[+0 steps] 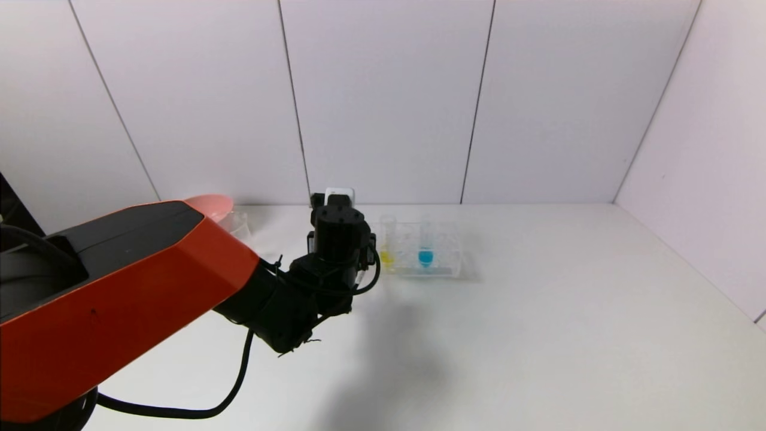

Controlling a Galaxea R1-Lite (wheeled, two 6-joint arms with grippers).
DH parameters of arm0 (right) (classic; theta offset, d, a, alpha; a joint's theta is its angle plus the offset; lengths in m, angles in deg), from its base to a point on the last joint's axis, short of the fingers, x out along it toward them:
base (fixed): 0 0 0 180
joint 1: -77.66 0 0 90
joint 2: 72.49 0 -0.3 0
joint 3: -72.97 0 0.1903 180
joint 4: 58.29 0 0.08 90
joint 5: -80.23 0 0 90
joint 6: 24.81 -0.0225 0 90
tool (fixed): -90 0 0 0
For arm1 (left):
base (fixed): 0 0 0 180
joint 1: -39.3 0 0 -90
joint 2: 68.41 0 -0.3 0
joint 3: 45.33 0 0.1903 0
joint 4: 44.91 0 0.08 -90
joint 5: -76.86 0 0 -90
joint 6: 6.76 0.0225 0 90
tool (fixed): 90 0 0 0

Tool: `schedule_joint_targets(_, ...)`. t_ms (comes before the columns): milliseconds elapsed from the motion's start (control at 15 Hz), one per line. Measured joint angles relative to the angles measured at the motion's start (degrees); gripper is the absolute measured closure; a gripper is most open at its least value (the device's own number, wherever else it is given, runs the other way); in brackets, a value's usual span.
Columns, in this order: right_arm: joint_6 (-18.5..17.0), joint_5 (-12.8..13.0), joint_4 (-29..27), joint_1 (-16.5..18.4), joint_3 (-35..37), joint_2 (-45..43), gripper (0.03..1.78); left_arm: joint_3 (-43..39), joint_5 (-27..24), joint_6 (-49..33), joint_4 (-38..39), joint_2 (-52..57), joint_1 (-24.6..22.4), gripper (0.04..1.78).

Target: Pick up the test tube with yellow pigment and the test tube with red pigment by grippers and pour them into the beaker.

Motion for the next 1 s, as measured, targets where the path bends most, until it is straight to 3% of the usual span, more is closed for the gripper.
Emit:
schedule_joint_targets(533, 0.02, 0.00, -0.02, 0.00, 0.00, 0.00, 0.10, 1.46, -0.17, 2.89, -1.02, 3.11, 0.22, 1.38)
schedule_joint_targets(1000, 0.00, 0.00, 0.00, 0.00, 0.00, 0.00, 0.10, 3.61, -0.69, 4.58, -6.84, 10.52, 0.26, 1.38)
